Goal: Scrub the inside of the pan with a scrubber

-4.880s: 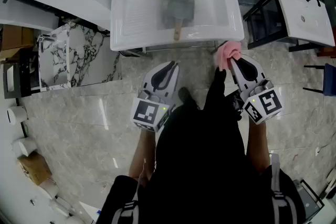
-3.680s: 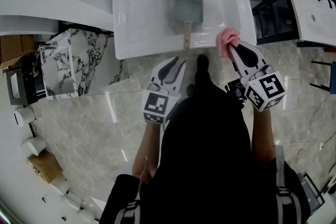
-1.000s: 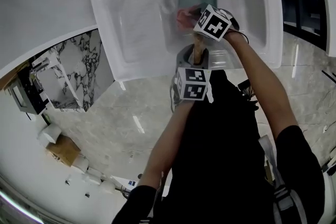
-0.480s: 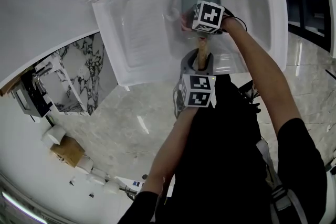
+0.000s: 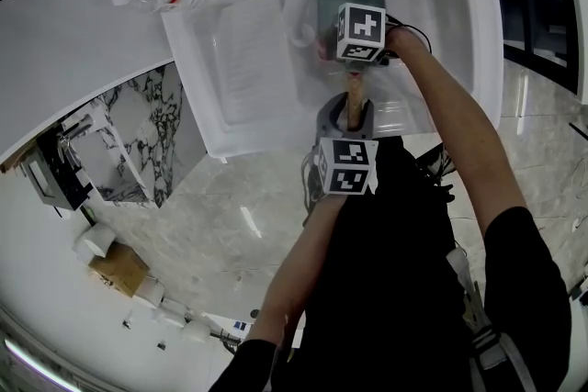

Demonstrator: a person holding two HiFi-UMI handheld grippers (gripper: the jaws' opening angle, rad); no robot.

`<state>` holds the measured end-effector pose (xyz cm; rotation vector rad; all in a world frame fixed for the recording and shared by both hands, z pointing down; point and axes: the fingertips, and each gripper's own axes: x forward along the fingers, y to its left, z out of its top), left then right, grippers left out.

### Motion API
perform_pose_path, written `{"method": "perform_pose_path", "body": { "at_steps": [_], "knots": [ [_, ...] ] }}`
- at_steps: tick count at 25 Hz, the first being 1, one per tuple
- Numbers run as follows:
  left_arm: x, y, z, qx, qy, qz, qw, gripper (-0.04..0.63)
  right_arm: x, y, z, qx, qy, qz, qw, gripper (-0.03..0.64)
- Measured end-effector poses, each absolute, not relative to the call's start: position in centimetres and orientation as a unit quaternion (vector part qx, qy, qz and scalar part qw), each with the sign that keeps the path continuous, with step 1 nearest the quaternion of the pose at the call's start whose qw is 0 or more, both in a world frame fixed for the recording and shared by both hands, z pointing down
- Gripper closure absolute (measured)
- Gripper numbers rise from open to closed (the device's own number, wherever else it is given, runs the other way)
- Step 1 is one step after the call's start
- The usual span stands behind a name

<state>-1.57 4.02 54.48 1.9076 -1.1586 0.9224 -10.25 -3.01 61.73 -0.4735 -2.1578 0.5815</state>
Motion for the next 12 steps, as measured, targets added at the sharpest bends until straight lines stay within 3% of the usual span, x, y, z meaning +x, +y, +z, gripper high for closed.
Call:
{"method": "perform_pose_path", "body": {
  "at_steps": [12],
  "knots": [
    [-1.7, 4.1, 54.4, 0.74, -0.448, 0.358, 0.351, 0.403, -10.4, -8.9, 64.2, 0.03, -0.895, 0.142, 0.423, 0.578]
  ]
}}
